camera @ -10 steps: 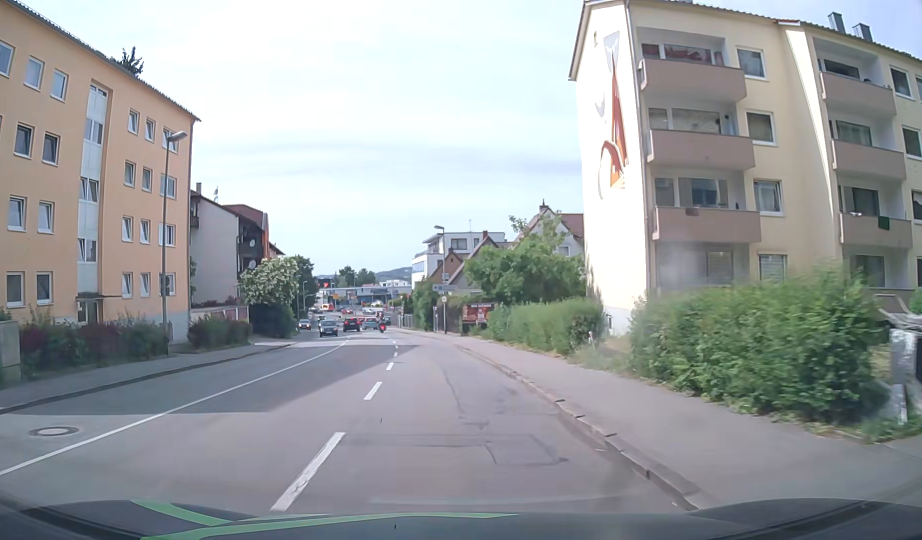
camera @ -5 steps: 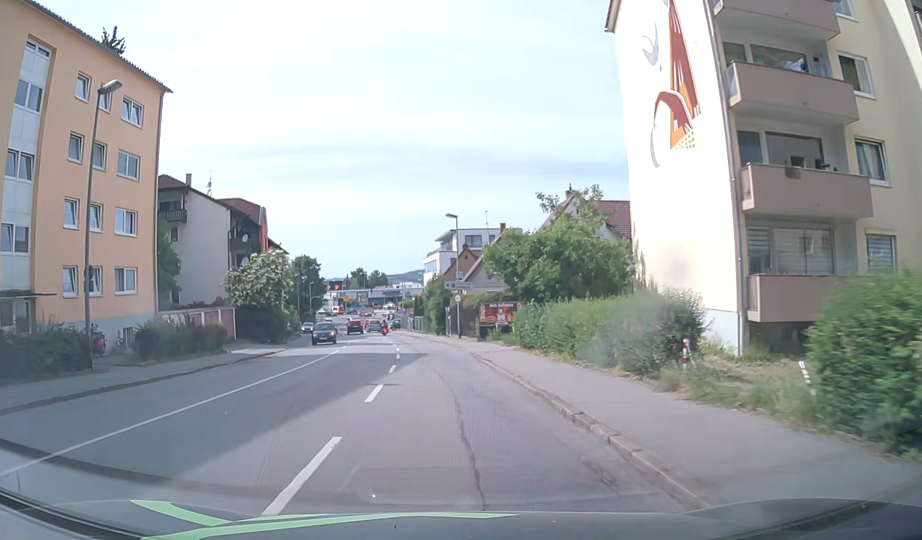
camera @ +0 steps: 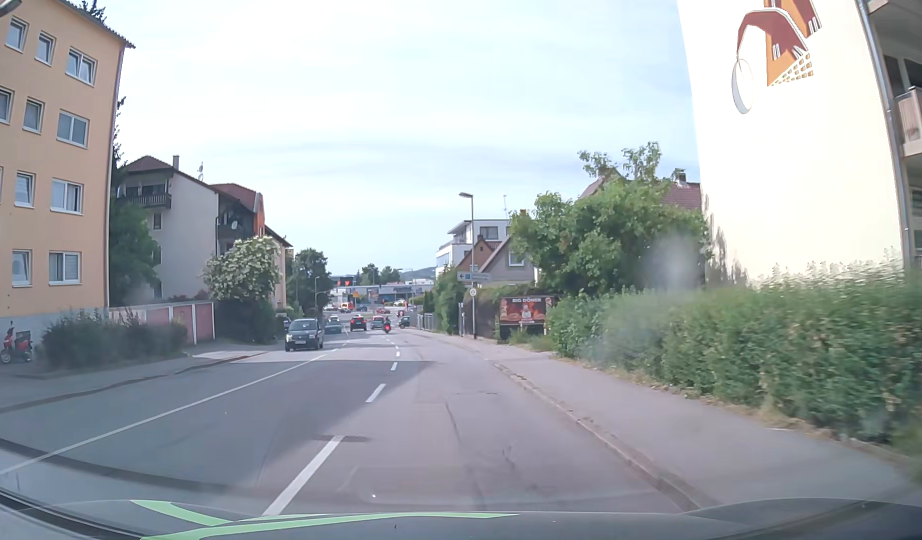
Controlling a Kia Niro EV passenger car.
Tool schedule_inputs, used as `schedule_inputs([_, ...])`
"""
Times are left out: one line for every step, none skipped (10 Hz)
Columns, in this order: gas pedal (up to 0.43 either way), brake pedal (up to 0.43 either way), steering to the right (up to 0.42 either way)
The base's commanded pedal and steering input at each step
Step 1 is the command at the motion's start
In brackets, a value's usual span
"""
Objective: Follow the waypoints while adhering to traffic rules and regulations
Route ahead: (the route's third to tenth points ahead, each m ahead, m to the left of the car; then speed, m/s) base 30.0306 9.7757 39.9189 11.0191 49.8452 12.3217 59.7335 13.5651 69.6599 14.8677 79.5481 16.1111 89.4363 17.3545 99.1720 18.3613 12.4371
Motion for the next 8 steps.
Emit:
schedule_inputs([0.02, 0.0, -0.019])
schedule_inputs([0.02, 0.0, -0.019])
schedule_inputs([0.02, 0.0, -0.019])
schedule_inputs([0.02, 0.0, -0.019])
schedule_inputs([0.02, 0.0, -0.019])
schedule_inputs([0.02, 0.0, -0.02])
schedule_inputs([0.02, 0.0, -0.02])
schedule_inputs([0.02, 0.0, -0.02])
